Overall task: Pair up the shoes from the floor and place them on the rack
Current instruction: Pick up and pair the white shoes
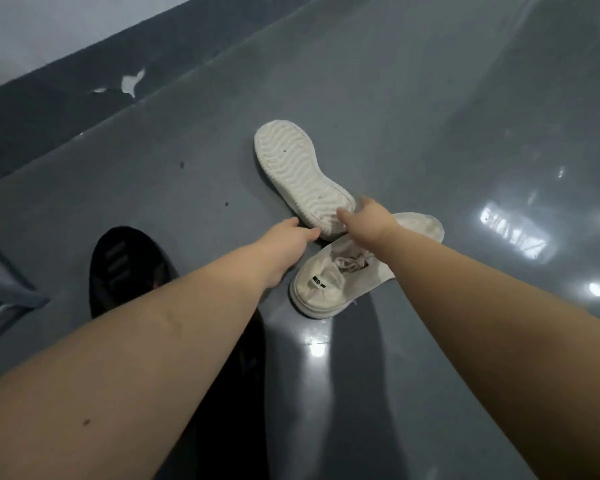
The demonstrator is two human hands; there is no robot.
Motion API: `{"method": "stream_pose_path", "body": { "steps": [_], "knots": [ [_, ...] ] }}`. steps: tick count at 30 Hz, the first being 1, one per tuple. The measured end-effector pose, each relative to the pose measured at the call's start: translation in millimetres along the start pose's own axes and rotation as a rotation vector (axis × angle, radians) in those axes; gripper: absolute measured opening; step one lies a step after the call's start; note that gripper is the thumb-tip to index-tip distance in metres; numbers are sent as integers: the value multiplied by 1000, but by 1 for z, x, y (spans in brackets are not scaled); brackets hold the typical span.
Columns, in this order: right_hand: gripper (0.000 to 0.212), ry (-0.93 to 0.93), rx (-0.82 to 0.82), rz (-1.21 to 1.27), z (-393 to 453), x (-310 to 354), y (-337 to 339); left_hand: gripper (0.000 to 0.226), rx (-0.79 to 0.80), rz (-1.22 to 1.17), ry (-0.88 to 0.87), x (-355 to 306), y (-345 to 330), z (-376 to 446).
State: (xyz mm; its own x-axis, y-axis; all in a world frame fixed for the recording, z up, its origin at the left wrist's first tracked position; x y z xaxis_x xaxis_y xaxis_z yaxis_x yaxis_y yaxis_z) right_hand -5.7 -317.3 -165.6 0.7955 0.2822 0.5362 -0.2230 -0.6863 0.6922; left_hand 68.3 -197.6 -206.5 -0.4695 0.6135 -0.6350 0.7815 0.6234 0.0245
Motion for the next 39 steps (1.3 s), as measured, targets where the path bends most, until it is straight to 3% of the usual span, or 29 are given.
{"method": "stream_pose_path", "body": {
  "steps": [3, 8, 10, 13, 20, 23, 27, 31, 33, 36, 39],
  "knots": [
    [55, -49, -106, 169, 0, 5, 2, 38, 56, -188, -11, -1, -7, 1],
    [32, -13, -122, 385, -9, 22, -9, 24, -61, -355, -18, 0, 19, -4],
    [21, -41, -59, 581, -19, 27, -23, 24, -107, -454, -10, 0, 33, -11],
    [22, -56, 45, 773, -36, 34, -39, 36, -144, -569, -18, -1, 53, -27],
    [16, -86, 186, 1096, -111, 56, -78, 46, -184, -578, -64, 15, 91, -120],
    [33, -91, 268, 1078, -162, 69, -101, 49, -234, -593, -68, 37, 114, -175],
    [32, -91, 334, 1080, -237, 82, -111, 65, -215, -624, -53, 76, 130, -254],
    [33, -27, 276, 937, -311, 81, -111, 49, -160, -588, -75, 118, 128, -322],
    [47, -31, 223, 878, -344, 73, -113, 51, -190, -565, -92, 137, 120, -350],
    [68, -102, 234, 888, -388, 57, -119, 57, -283, -346, -130, 157, 102, -387],
    [45, -119, 239, 915, -417, 37, -118, 63, -327, -143, -165, 175, 79, -413]
  ]
}}
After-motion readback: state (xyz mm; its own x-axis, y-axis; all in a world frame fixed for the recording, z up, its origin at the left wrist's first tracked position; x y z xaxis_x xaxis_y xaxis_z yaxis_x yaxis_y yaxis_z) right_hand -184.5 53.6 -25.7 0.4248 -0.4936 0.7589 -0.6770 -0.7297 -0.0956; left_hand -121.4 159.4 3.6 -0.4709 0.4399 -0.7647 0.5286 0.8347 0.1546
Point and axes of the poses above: each hand's wrist, its own z-axis towards the middle knuckle, its own y-axis out of the back of the hand, x = y × z, the point moved 6 cm from there along z, towards the middle knuckle, and after that the axes turned 7 degrees about y, right-handed, at the moved point
